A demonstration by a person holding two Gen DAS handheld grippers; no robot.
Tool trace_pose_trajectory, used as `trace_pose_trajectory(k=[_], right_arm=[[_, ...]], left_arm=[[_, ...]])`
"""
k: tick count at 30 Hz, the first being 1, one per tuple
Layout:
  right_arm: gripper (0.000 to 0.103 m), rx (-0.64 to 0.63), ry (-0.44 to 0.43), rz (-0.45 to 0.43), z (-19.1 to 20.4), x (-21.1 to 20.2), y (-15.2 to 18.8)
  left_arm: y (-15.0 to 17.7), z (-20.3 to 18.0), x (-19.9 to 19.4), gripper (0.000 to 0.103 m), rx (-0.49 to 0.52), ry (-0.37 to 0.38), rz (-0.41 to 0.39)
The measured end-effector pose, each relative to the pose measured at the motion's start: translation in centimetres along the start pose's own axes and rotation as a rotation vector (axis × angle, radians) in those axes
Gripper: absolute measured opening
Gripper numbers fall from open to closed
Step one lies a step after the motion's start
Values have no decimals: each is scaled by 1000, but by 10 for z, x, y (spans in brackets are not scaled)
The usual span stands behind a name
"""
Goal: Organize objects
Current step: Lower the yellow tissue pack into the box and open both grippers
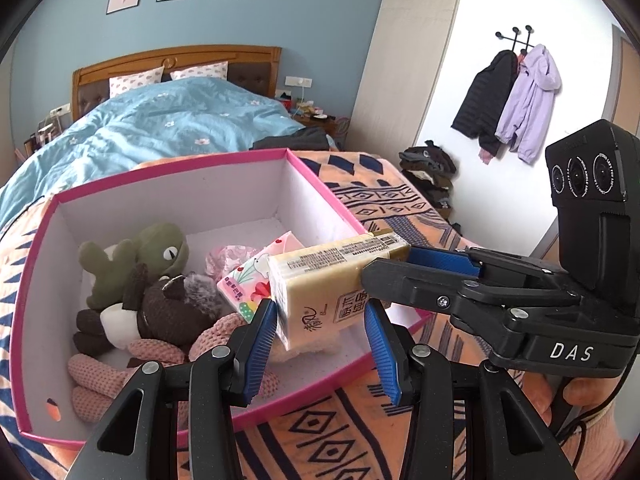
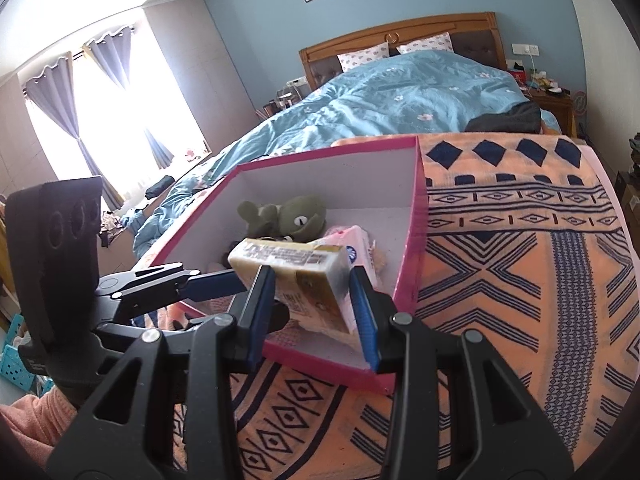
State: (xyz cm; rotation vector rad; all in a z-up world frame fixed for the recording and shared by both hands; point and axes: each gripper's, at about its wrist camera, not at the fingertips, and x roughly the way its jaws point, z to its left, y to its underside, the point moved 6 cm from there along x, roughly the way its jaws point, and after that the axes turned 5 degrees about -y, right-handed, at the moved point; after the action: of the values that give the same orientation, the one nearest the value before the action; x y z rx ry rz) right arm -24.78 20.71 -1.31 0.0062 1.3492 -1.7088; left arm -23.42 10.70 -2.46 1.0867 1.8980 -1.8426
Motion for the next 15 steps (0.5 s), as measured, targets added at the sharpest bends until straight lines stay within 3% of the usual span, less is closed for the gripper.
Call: trace_pose_trajectory(k=[10, 15], right_arm=[[42, 19, 64, 0, -11, 5, 4], [42, 19, 62, -12, -10, -3, 9]], left_arm=[[8, 14, 9, 46, -29, -31, 24], [13, 19, -5, 47, -32, -40, -16]])
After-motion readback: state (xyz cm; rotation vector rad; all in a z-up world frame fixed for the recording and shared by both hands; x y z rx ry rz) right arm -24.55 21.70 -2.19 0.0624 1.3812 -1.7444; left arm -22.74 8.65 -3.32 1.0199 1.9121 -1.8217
